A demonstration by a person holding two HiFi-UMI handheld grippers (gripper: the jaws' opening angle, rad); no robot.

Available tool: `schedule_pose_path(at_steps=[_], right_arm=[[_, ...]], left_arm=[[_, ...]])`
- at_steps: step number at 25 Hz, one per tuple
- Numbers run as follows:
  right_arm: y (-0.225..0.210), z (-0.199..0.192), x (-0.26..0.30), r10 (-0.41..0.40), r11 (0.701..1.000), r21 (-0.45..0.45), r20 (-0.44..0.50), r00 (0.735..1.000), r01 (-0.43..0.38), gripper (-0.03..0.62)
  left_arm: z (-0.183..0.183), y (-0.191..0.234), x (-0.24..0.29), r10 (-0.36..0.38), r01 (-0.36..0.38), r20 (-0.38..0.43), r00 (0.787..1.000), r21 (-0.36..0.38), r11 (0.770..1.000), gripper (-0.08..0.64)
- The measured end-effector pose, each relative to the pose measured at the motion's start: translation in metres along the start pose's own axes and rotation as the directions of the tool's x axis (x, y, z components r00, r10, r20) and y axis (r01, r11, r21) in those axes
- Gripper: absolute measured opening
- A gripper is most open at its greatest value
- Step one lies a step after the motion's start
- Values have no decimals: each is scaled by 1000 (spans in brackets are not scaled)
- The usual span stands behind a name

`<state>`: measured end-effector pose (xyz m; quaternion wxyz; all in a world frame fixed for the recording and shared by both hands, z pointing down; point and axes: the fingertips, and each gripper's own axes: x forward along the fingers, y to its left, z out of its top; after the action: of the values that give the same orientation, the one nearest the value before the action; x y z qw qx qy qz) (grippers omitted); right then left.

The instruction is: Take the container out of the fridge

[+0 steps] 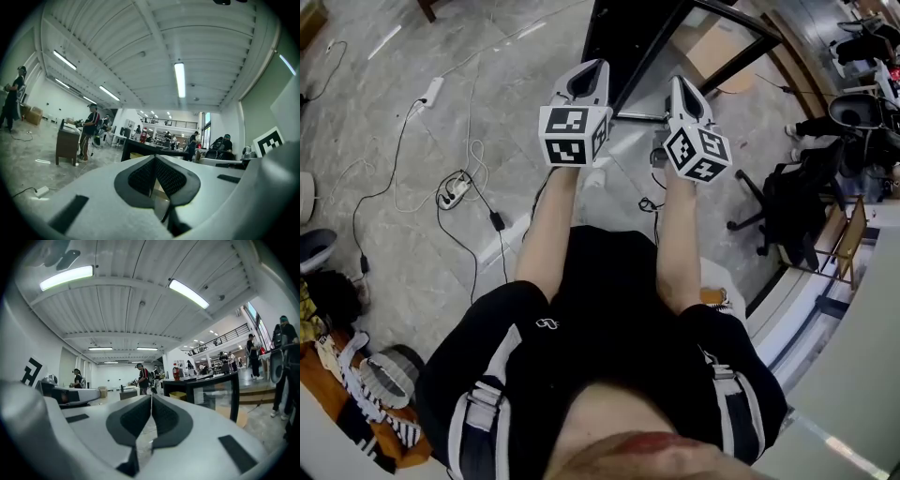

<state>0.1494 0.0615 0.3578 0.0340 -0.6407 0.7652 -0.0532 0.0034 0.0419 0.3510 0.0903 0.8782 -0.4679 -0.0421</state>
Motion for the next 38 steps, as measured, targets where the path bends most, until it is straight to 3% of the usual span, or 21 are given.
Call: schedule_pose_path(at_steps=[14,20,28,38], right_arm=[[-13,-34,134,52,998,32,-72,996,-50,12],[-54,-36,200,10,999,31,-88,996,-7,12],[-85,-23,295,29,998,-61,-90,996,-34,12],[-108,-7,352,39,991,-126,-89,995,-51,12]], left_arm=[[-27,91,92,86,-88,-97,992,-17,996,9],[-36,107,166,59,-61,-148,987,-4,998,9],[-25,129,266,43,-38,-160,986,31,999,9],[-8,137,329,33,-23,-143,989,73,997,9]])
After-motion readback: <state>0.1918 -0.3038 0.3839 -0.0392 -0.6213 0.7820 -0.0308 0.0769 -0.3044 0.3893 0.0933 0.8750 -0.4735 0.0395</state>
